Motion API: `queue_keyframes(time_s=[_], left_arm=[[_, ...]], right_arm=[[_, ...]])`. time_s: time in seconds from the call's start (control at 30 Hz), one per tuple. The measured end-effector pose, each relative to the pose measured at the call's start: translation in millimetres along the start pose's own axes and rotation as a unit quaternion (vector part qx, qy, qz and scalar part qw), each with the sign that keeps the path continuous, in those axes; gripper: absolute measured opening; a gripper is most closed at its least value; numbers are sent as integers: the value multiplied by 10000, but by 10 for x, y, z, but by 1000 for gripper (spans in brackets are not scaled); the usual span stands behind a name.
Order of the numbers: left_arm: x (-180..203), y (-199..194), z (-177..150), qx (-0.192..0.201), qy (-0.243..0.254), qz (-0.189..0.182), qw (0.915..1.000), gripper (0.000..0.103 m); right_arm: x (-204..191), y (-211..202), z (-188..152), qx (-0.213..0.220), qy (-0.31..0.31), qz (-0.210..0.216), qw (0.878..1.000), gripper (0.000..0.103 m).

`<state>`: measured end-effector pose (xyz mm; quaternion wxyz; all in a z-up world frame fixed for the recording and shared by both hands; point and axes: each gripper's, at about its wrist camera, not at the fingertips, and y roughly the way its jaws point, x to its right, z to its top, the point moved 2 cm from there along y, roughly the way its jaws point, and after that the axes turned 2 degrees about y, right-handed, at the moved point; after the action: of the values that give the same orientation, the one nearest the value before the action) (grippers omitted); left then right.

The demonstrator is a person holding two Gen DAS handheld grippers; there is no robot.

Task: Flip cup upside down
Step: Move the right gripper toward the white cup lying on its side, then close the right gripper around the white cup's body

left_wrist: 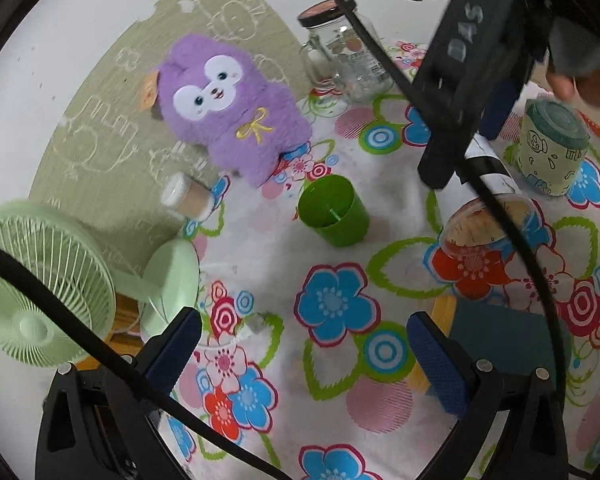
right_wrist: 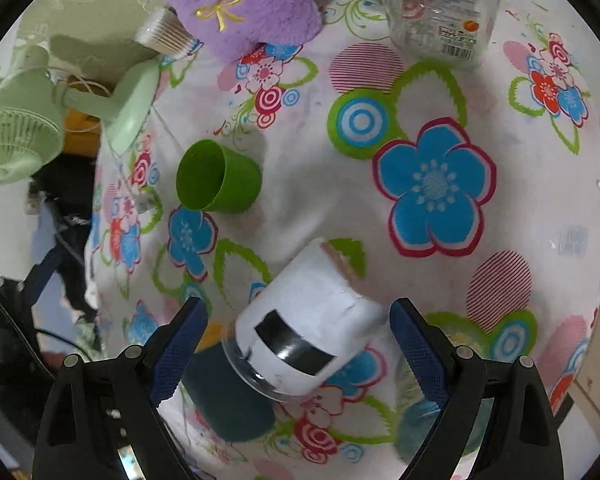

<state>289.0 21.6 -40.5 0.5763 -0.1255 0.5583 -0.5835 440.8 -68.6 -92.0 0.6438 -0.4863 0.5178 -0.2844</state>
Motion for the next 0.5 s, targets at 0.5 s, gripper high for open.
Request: queue_keyframes(time_s=[0.5], left_arm=[[97, -243, -2, 454, -17, -237, 9987, 103]], right_arm=[[132, 157, -18, 221, 725, -642, 9951, 84]])
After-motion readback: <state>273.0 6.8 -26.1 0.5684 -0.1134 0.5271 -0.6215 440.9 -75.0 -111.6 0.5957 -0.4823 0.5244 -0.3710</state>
